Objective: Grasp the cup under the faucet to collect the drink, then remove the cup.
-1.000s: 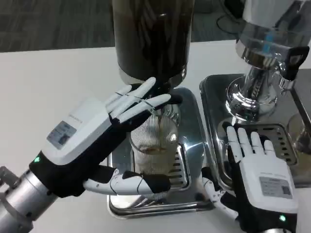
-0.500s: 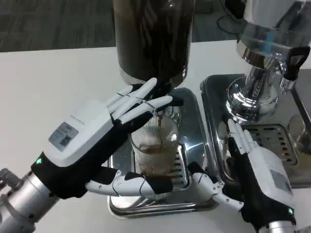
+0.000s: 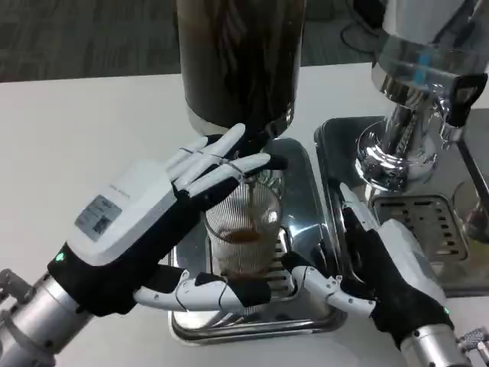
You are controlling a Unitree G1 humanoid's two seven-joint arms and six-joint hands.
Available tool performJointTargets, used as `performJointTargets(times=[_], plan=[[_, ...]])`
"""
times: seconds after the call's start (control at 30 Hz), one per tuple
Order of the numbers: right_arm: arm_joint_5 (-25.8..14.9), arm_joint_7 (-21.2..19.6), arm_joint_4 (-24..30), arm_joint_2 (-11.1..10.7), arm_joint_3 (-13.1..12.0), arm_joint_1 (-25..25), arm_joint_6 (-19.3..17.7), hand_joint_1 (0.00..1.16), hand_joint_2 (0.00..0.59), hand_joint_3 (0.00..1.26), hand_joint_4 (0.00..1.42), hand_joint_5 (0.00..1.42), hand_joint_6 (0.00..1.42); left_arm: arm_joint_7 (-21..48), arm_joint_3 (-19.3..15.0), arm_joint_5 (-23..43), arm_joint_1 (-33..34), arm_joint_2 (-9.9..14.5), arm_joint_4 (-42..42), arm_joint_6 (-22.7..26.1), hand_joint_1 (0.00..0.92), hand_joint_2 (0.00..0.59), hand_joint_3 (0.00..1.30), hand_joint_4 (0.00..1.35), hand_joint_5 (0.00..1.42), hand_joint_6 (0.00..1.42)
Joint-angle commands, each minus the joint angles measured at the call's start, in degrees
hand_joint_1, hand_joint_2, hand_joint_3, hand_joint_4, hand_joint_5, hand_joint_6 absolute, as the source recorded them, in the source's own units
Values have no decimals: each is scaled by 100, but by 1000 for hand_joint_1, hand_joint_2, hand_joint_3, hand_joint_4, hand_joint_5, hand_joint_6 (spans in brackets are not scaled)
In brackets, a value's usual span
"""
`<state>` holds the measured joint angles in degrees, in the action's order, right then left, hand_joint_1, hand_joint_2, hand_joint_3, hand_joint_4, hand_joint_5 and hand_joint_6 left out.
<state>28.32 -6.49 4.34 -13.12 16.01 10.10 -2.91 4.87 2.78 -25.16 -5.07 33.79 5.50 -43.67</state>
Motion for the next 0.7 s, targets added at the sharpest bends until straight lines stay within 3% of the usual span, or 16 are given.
performJointTargets(times=[0.03, 0.2, 0.7], plan=[[-110, 95, -146, -27, -45, -132, -206, 462, 186, 0, 0, 0, 47, 307, 190, -255, -273, 199, -20, -57, 0, 136, 212, 0, 139, 87], [-140, 326, -190, -61, 64, -227, -247, 469, 192, 0, 0, 0, 3, 298, 182, -238, -323, 200, -15, -42, 0, 137, 217, 0, 144, 87], [-200, 463, -354, 13, -19, -445, -198, 466, 195, 0, 0, 0, 0, 287, 191, -248, -396, 151, 119, 126, 0, 138, 231, 0, 150, 90]])
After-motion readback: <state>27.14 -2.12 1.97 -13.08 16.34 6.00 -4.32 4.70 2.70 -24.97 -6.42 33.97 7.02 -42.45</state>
